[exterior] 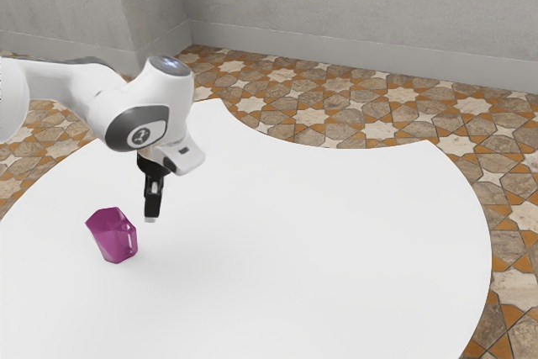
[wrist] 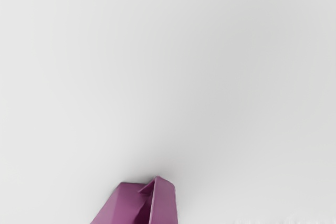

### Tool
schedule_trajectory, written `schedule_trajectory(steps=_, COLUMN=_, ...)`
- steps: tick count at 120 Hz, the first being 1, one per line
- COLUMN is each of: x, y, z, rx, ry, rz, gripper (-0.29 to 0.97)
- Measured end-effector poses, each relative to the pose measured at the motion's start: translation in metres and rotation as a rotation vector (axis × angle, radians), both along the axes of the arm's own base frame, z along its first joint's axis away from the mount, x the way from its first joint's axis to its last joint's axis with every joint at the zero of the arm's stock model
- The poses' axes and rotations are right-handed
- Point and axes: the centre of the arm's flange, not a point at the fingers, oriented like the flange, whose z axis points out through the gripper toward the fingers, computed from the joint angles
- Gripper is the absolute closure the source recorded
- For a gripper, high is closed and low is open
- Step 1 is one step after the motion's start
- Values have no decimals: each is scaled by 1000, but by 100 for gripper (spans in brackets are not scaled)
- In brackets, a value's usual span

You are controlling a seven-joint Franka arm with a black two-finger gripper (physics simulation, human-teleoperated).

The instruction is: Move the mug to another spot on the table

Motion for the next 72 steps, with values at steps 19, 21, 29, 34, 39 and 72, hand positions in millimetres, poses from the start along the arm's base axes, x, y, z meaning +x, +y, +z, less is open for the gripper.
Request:
schedule_trajectory(steps=19, x=-19, y=23, z=-37, rx=39, ry=40, rz=-142, gripper=0)
schedule_trajectory(steps=21, x=-20, y=25, z=-39, rx=43, ry=44, rz=-156, gripper=0)
schedule_trajectory(steps=29, x=-23, y=31, z=-49, rx=65, ry=61, rz=-212, gripper=0)
schedule_trajectory(steps=34, x=-23, y=31, z=-58, rx=79, ry=78, rz=-248, gripper=0)
schedule_trajectory(steps=39, x=-22, y=25, z=-67, rx=89, ry=94, rz=-293, gripper=0)
schedule_trajectory(steps=72, x=-38, y=1, z=-114, rx=114, ry=176, rz=-511, gripper=0)
